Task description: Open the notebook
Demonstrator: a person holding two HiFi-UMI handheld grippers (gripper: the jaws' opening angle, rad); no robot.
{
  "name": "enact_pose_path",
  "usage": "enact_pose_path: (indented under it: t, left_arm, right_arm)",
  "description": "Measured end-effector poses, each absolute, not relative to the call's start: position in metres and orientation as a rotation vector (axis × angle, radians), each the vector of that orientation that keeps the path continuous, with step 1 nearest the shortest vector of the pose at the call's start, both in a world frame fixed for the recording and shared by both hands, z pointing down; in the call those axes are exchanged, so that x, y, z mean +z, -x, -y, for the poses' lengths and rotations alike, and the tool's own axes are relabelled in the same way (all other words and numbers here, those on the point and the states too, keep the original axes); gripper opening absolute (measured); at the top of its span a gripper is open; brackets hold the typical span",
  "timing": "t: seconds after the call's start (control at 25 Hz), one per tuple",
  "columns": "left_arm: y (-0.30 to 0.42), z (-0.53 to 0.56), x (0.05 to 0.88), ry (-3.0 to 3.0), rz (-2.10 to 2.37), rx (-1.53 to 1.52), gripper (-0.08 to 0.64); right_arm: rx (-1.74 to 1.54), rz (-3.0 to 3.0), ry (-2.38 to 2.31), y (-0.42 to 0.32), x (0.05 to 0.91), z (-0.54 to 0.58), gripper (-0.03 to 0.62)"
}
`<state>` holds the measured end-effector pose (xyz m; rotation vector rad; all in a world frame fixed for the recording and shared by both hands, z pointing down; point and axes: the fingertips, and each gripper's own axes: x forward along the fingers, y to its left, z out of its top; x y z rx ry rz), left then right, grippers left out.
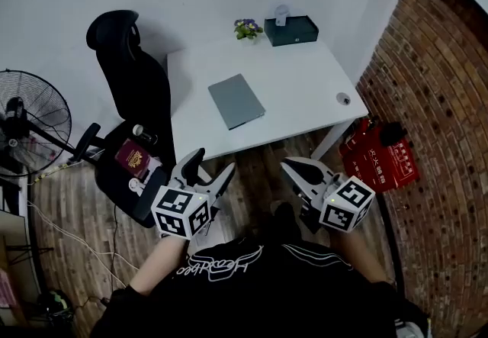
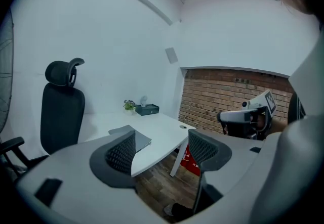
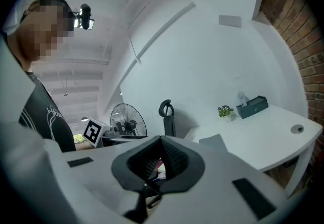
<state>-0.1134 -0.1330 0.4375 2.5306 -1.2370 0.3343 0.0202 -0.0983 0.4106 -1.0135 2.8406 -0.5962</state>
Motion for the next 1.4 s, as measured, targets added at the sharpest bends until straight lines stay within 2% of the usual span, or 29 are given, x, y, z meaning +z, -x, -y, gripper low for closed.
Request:
enact_pose_path:
  t: [0.64,1.4]
  left_arm:
    - [0.032,0.269,0.48,-2.394,1.312,0.432,0.327]
    - [-0.01,0.356,0.606,-2.271,1.353,0.784,0.327]
  right_arm:
    - [-0.604,-3.018,0.728,-0.069,0.409,0.267,0.002]
    - [-0.748,-3.058,0.687,-0.107,0.459,0.336,0.002]
